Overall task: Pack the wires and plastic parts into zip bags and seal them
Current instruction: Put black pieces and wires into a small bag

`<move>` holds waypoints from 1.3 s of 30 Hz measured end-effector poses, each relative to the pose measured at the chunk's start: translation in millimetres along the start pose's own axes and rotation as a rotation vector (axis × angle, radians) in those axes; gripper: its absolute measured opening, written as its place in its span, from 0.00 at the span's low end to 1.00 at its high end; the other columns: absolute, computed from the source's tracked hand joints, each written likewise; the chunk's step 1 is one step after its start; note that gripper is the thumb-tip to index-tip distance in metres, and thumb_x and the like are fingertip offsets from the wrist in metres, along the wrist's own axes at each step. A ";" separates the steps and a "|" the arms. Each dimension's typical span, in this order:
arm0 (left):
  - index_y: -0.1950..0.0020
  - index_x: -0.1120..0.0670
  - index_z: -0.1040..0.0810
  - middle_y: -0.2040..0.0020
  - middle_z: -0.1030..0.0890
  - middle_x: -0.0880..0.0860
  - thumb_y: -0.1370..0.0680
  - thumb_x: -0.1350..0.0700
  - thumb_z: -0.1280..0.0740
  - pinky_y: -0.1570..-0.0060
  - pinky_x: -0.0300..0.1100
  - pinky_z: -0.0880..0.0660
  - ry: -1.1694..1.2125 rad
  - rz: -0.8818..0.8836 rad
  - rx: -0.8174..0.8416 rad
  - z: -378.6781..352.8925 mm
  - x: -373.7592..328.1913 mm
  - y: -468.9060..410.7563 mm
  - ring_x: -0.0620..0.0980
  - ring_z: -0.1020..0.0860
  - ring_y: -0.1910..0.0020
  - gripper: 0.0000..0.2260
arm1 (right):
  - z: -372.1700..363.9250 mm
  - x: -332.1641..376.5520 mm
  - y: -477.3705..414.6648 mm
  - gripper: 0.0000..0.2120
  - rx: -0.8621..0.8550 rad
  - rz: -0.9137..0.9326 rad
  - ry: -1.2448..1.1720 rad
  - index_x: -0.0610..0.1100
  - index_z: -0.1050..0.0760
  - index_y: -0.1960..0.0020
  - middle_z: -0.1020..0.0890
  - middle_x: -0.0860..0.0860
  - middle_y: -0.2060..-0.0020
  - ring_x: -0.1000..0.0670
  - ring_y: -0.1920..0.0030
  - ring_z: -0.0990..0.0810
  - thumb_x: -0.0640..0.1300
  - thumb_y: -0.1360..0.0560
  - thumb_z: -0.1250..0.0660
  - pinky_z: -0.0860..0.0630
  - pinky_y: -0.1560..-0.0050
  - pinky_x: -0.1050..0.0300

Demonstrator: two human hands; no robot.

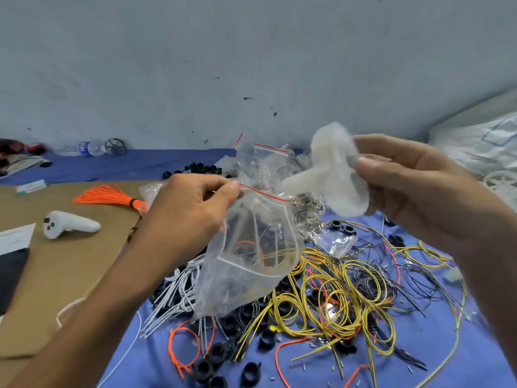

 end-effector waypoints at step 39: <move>0.54 0.33 0.17 0.78 0.28 0.49 0.21 0.45 0.31 0.79 0.34 0.39 -0.009 -0.099 0.011 8.9 -10.2 14.3 0.43 0.35 0.81 0.06 | 253.6 -74.0 74.4 0.15 -0.217 -0.824 1.704 0.51 0.21 0.39 0.19 0.47 0.50 0.45 0.49 0.21 0.44 0.25 0.30 0.26 0.48 0.56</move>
Point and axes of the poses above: each hand's wrist, its own y-axis away from the middle knuckle, its own z-axis out of the back of the hand, x = y × z, the point moved 9 cm from there along -y, towards the middle knuckle
